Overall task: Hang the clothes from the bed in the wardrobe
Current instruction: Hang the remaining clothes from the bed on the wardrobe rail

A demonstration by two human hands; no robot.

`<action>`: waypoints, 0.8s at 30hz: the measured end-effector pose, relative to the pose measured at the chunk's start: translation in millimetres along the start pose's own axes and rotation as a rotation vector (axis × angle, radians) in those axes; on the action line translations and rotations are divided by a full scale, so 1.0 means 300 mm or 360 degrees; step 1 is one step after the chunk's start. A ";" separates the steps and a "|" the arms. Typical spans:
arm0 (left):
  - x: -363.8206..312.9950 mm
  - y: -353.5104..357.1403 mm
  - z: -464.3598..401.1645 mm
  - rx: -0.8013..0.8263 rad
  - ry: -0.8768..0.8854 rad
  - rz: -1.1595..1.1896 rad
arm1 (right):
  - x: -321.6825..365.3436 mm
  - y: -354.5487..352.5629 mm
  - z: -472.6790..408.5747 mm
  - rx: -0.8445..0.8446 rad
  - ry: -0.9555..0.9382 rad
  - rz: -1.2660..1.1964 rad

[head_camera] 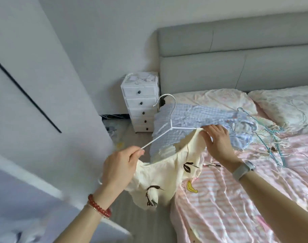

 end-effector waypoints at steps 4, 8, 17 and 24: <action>0.232 -0.057 0.235 0.0132 -0.0311 0.0033 | 0.186 0.175 0.144 0.0354 -0.0155 -0.0153; 0.420 -0.200 0.445 -0.0032 -0.0526 -0.0116 | 0.425 0.260 0.245 0.0509 -0.0346 -0.0296; 0.697 -0.608 0.855 -0.0688 -0.0837 -0.0416 | 0.990 0.253 0.376 0.0777 -0.0658 -0.0828; 0.895 -0.883 1.215 -0.1076 -0.1157 -0.0425 | 1.463 0.249 0.535 0.1145 -0.1120 -0.1068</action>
Point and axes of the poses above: each hand's wrist, its own z-axis away from the middle knuckle, its own y-axis out of the palm, x = y × z, the point moved 5 cm from there along -z, towards the middle knuckle, and after that the axes turned 7 degrees about -y, right-handed, at the moved point
